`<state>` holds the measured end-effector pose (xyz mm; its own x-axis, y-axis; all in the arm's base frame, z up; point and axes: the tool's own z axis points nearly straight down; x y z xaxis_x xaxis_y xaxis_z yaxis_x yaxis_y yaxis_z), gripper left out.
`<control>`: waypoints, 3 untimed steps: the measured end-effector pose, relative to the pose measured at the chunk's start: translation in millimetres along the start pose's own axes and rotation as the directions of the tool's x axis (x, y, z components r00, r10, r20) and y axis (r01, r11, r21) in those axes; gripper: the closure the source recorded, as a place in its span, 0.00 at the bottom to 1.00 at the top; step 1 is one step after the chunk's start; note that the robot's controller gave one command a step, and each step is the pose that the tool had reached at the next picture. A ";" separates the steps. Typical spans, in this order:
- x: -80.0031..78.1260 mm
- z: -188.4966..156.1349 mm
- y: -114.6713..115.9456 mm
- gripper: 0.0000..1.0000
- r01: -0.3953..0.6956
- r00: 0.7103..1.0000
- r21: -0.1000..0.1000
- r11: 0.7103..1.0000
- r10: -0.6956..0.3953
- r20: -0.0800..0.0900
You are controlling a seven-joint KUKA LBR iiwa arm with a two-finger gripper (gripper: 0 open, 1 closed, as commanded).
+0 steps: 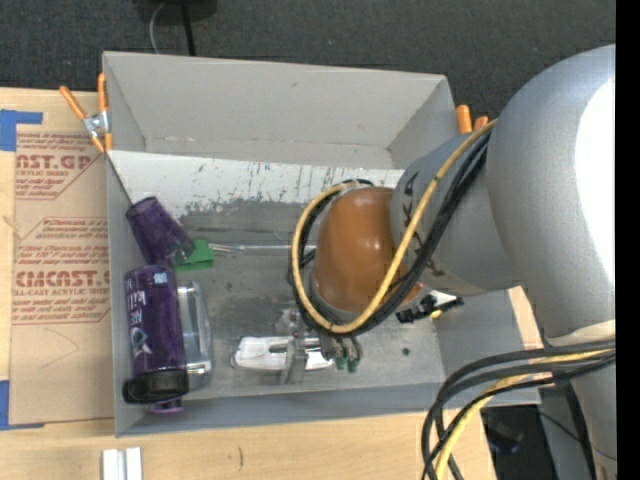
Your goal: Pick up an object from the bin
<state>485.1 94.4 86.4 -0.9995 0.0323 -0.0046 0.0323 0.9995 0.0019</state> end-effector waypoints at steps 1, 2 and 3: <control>-0.1 0.0 -0.1 1.00 0.000 1.000 0.000 1.000 0.000 0.000; -0.1 0.0 -0.2 1.00 -0.001 1.000 0.000 1.000 0.001 0.000; -6.3 -125.2 20.0 1.00 0.028 1.000 -0.001 1.000 -0.028 -0.001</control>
Offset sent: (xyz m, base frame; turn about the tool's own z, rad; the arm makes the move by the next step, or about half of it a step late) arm 0.0000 0.0000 0.0000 0.0000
